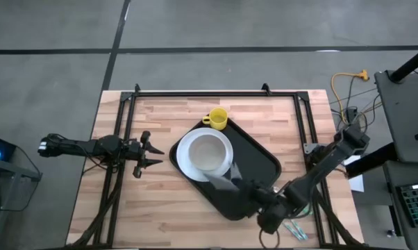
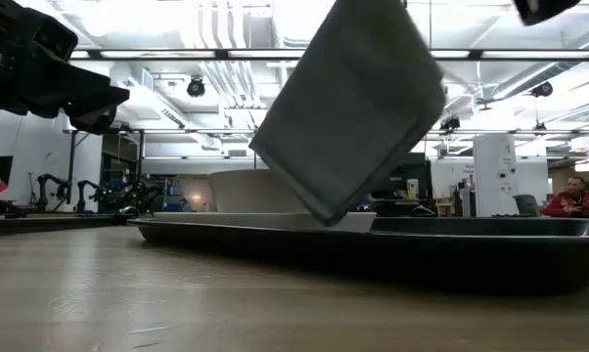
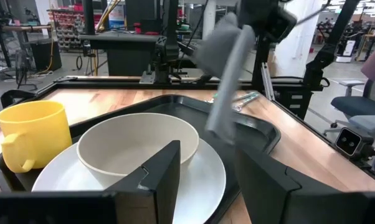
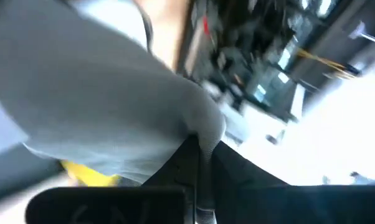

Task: Set up tray
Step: Put the gray napkin to the right of the white plate on the black serving tray

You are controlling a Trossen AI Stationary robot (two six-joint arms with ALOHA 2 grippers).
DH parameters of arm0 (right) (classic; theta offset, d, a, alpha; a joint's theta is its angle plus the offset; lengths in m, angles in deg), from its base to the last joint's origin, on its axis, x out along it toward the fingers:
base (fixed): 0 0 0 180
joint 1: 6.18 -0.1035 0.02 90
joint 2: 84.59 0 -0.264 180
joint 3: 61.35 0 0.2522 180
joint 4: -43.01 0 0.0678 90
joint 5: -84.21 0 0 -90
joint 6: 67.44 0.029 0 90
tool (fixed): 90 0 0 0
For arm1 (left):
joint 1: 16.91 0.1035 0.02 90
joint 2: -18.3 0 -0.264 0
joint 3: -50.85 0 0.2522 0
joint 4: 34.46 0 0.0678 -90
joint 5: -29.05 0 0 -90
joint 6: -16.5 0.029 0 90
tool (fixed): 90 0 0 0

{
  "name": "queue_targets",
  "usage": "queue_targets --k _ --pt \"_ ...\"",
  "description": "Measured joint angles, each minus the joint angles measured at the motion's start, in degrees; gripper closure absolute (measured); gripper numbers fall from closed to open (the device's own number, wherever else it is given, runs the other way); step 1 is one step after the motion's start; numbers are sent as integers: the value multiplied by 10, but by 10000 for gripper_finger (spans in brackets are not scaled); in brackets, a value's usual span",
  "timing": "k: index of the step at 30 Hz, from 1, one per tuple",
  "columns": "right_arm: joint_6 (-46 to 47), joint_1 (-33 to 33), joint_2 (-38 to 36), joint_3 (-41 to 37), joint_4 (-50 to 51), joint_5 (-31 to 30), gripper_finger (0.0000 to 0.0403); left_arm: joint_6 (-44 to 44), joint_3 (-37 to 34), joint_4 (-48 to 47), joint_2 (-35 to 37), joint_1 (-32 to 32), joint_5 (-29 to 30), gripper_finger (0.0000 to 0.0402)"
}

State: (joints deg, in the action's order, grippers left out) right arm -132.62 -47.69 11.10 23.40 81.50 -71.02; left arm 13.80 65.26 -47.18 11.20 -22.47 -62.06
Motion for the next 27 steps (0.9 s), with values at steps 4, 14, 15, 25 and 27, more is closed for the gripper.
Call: queue_targets --k 4,14,15,25,27 --pt "-30 0 20 2 0 -50 390 0 0 0 -1 0 0 266" --pt "-71 -1 24 -7 3 -53 391 0 0 0 -4 0 0 266" --pt "-78 -1 24 -7 3 -53 391 0 0 0 -4 0 0 266" --pt "-78 -1 24 -7 2 -33 391 0 0 0 -7 0 0 266" --pt "-76 -1 24 -8 3 -16 391 0 0 0 -7 0 0 266"
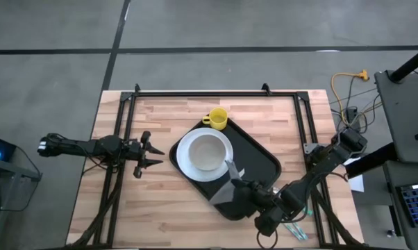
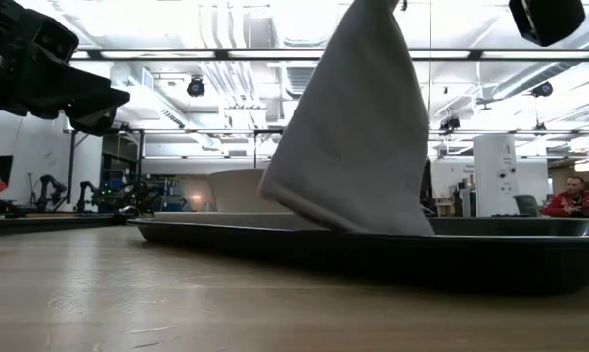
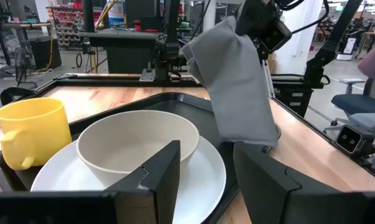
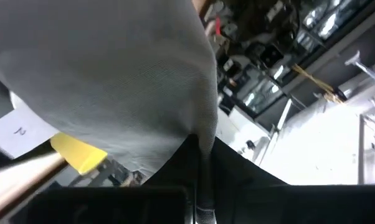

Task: Set up tray
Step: Put the gray napkin to the right of the white plate on the black serving tray

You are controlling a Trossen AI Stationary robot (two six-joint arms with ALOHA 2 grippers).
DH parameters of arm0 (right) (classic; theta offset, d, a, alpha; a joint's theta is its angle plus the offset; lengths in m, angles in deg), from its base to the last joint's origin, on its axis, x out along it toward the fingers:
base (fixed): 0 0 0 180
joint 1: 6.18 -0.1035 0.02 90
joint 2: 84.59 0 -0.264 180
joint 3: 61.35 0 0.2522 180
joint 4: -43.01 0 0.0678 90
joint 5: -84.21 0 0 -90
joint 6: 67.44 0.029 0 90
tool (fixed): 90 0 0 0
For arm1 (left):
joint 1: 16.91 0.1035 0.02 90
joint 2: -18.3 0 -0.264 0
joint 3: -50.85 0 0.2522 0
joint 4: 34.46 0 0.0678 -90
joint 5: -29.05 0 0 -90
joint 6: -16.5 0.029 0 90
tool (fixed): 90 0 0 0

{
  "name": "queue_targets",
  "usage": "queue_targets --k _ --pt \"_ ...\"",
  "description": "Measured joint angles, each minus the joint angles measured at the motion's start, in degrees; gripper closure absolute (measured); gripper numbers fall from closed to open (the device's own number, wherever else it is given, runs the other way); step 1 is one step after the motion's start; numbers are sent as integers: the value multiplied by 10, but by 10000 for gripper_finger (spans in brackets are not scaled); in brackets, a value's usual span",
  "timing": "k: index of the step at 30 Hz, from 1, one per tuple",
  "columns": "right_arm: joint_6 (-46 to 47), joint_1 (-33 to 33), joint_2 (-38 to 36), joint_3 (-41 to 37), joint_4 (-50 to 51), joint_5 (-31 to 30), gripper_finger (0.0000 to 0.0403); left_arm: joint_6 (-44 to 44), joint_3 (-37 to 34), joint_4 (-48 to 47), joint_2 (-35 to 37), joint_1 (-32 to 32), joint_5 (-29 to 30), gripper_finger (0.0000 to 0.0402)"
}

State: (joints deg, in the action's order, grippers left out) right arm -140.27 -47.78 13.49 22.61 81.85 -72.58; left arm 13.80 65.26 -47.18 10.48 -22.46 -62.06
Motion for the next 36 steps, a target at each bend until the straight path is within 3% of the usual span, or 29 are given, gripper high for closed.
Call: queue_targets --k 3,21,25,36 --pt "4 0 0 -1 0 25 391 0 0 0 0 0 0 266" --pt "-19 -2 -1 -6 20 28 392 0 0 0 0 0 0 266" --pt "-106 -2 -1 -8 36 28 392 0 0 0 0 0 0 266" --pt "-512 -14 -1 -10 34 27 392 0 0 0 0 0 0 266"
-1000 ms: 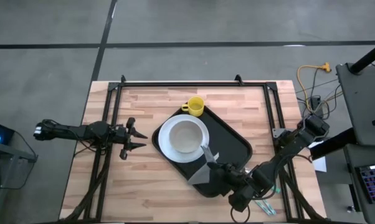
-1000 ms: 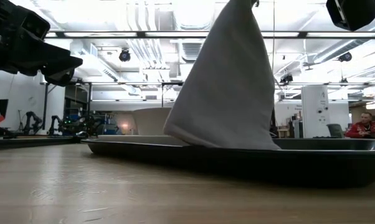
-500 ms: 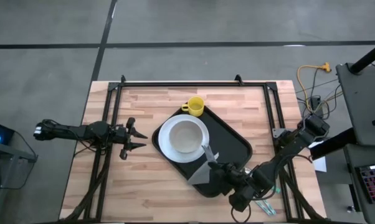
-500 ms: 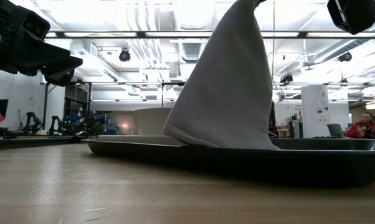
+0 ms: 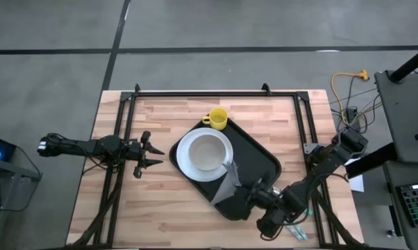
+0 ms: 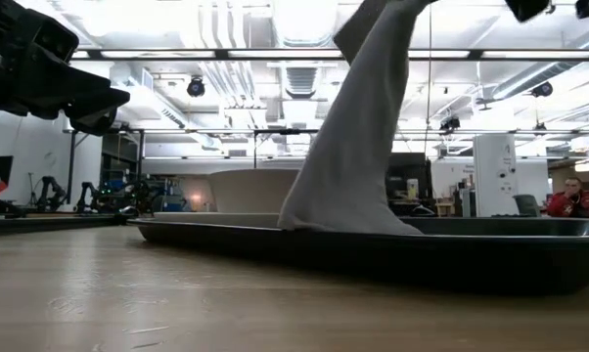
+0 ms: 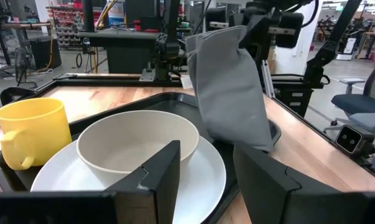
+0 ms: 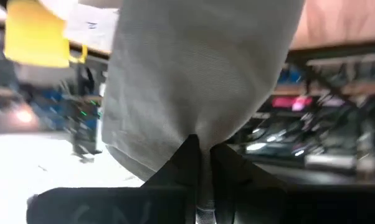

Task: Set up tray
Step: Put the gray napkin to the right of the white plate on the black serving tray

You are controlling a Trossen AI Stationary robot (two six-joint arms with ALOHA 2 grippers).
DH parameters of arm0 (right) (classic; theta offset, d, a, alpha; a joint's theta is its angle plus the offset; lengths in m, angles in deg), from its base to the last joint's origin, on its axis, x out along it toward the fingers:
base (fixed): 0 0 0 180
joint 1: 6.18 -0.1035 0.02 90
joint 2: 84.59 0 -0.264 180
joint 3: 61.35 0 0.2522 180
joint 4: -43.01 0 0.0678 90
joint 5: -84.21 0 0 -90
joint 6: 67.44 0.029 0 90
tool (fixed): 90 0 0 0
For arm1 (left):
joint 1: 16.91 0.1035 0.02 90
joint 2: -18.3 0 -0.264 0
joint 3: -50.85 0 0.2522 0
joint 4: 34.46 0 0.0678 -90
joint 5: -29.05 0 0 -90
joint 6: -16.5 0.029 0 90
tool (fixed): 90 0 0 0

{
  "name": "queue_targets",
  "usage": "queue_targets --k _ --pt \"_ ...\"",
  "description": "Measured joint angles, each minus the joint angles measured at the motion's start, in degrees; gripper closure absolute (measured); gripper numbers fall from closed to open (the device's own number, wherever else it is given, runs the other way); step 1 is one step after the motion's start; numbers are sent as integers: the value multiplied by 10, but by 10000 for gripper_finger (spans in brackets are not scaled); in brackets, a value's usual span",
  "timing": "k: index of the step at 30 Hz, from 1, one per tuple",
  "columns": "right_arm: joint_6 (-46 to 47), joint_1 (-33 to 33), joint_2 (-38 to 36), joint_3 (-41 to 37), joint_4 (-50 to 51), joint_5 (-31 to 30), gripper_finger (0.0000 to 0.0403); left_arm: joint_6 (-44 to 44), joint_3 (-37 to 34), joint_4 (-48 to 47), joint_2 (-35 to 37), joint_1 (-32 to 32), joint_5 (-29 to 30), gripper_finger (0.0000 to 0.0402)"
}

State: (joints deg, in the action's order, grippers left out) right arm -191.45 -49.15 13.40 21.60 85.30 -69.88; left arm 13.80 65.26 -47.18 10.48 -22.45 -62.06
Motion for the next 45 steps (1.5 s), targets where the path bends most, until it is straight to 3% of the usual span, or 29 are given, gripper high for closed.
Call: queue_targets --k 14,17,24,36,40,45 --pt "-108 -52 -50 0 -1 -19 392 0 0 0 0 0 0 266" --pt "-169 -49 -69 1 -5 16 392 0 0 0 0 0 0 266" --pt "-205 -16 -82 10 -10 108 392 0 0 0 0 0 0 266" --pt "-333 -18 -53 9 -168 143 392 0 0 0 -2 0 0 266" --pt "-310 -18 -43 8 -228 169 392 0 0 0 -8 0 0 266" --pt "-184 -18 -35 -5 -306 189 392 0 0 0 -16 0 0 266"
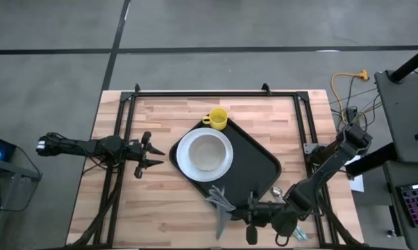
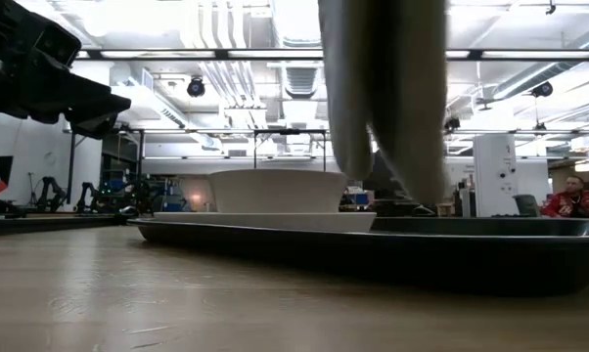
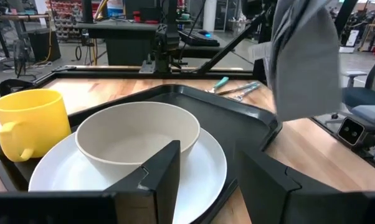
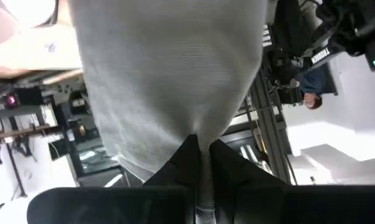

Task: Set up tray
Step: Put the gray napkin to the right of the white plate on the black serving tray

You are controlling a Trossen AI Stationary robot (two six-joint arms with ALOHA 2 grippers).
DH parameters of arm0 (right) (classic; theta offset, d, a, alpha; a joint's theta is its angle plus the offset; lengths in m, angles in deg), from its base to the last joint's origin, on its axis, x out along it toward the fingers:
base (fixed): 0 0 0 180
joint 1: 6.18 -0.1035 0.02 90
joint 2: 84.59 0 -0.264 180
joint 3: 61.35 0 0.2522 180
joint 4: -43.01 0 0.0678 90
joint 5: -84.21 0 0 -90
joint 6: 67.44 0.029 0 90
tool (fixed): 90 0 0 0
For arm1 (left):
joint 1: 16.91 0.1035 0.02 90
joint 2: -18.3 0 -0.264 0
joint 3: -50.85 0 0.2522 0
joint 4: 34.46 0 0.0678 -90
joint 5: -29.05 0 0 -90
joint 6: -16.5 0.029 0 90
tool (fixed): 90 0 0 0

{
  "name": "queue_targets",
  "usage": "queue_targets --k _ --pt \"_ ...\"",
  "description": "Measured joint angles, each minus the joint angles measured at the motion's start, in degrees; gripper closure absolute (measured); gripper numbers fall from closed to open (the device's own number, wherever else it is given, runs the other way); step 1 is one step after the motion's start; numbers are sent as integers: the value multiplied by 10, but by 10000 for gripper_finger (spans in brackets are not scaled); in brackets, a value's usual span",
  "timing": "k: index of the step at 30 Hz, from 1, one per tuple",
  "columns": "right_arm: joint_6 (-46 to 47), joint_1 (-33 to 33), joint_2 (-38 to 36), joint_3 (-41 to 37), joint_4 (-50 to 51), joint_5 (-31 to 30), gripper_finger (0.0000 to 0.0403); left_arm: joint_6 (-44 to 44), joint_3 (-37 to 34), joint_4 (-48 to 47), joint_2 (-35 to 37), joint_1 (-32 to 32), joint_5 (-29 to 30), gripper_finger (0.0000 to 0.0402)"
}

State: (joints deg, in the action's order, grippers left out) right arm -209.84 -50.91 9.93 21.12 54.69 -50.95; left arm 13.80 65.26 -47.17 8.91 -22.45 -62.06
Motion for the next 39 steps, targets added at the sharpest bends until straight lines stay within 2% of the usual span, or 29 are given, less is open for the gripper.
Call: queue_targets --k 7,19,26,34,39 --pt "12 3 -2 -48 -40 10 392 0 0 0 -11 0 0 266" --pt "-185 26 -3 -232 -447 38 394 0 0 0 -20 0 0 266" --pt "-192 25 -4 -322 -597 39 394 0 0 0 -20 0 0 266" --pt "-191 25 -6 -414 -671 50 394 0 0 0 -20 0 0 266" --pt "-192 25 -20 -447 -679 40 394 0 0 0 -20 0 0 266"
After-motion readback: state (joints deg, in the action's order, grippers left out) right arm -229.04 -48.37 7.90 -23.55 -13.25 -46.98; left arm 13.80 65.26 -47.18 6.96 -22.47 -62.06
